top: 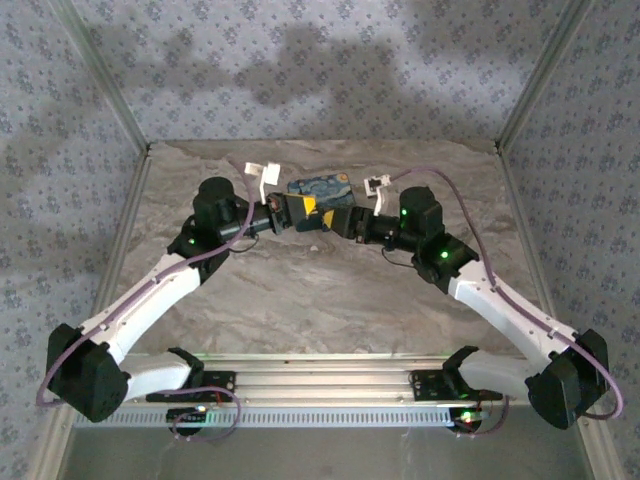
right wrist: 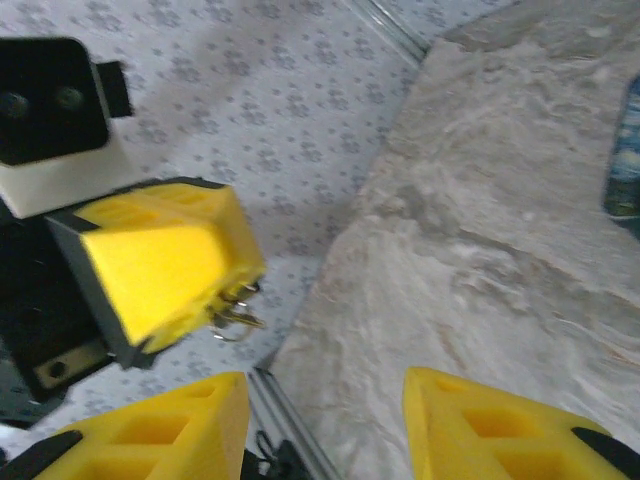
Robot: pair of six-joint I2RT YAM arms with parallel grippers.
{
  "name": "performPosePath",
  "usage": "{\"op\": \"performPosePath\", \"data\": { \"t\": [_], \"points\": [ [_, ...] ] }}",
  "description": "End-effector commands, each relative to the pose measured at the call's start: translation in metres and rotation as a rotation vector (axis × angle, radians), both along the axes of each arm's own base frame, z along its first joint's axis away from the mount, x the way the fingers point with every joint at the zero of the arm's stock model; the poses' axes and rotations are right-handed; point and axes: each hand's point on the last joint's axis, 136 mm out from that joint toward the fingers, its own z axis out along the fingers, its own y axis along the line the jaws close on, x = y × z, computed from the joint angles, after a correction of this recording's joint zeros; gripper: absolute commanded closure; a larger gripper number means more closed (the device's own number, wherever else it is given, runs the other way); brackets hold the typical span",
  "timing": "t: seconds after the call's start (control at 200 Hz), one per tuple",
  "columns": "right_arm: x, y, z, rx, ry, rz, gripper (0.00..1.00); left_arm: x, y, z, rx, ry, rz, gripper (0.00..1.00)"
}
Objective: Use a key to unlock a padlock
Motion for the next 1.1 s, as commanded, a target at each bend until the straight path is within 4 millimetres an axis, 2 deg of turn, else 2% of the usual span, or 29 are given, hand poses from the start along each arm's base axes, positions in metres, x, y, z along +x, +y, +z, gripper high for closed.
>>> {"op": "performPosePath", "data": {
  "t": [0.0,0.295,0.73,0.934,1.014,1.094],
  "points": [
    [0.0,0.013,0.022,0.108,0.004,0.006,0.58,0.0,0.005,0.019,-0.078,-0.041,0.017,1.0],
    [0.004,0.016,0.029,0.156,0.039,-0.026,0.68,0.0,0.012,0.026,-0.116,-0.029,0.056,1.0],
    [0.003,0.022,0.048,0.198,0.029,-0.015,0.71,-0.004,0.012,0.031,-0.143,-0.023,0.052,1.0],
    [0.001,0.03,0.049,0.197,0.032,0.012,0.73,-0.005,0.011,0.032,-0.152,-0.019,0.044,1.0],
    [0.002,0.033,0.05,0.201,0.029,0.02,0.77,-0.006,0.01,0.031,-0.152,-0.016,0.04,1.0],
    [0.002,0.034,0.051,0.203,0.023,0.024,0.86,-0.006,0.01,0.029,-0.149,-0.011,0.038,1.0]
  ]
}}
